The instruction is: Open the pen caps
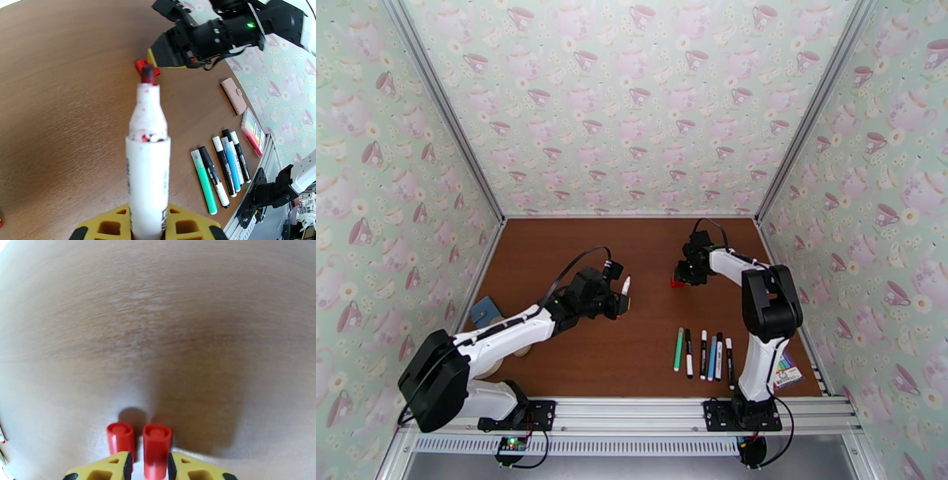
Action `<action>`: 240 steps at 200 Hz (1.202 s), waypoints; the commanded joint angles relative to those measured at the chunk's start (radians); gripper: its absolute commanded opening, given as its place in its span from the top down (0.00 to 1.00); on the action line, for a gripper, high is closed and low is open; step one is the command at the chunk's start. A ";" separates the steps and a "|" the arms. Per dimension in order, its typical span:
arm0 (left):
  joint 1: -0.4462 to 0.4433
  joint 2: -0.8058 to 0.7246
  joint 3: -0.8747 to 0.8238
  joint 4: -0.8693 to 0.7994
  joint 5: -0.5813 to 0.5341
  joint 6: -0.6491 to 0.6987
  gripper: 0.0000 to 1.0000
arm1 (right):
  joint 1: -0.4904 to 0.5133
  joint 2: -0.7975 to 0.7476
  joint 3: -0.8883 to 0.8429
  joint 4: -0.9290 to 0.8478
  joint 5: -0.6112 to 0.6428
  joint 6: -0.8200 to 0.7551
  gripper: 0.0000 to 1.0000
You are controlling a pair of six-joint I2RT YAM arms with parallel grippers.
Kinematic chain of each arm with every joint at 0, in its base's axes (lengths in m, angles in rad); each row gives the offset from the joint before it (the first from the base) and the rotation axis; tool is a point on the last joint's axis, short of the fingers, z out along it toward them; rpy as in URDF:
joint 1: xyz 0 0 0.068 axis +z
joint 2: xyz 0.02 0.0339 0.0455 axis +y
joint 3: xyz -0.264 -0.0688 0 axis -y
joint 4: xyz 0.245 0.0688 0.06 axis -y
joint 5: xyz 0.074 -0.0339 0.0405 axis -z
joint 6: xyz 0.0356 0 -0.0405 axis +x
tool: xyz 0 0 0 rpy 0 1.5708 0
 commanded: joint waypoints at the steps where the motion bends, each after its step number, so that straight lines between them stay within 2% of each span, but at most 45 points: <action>1: 0.007 0.020 0.039 -0.053 -0.066 0.010 0.96 | -0.005 -0.089 -0.042 0.041 -0.022 0.034 0.67; 37: 0.014 0.071 0.077 -0.126 -0.166 -0.010 0.95 | 0.007 -0.227 -0.165 0.133 -0.045 0.073 0.64; 85: 0.031 0.164 0.121 -0.220 -0.368 -0.020 0.93 | 0.020 -0.453 -0.366 0.303 -0.179 0.135 0.54; 114: 0.049 0.228 0.151 -0.264 -0.449 -0.020 0.90 | 0.031 -0.564 -0.455 0.363 -0.195 0.169 0.52; 180: 0.080 0.341 0.231 -0.323 -0.573 -0.020 0.86 | 0.051 -0.663 -0.545 0.468 -0.326 0.233 0.45; 240: 0.086 0.411 0.274 -0.352 -0.605 -0.040 0.81 | 0.066 -0.682 -0.543 0.479 -0.335 0.257 0.42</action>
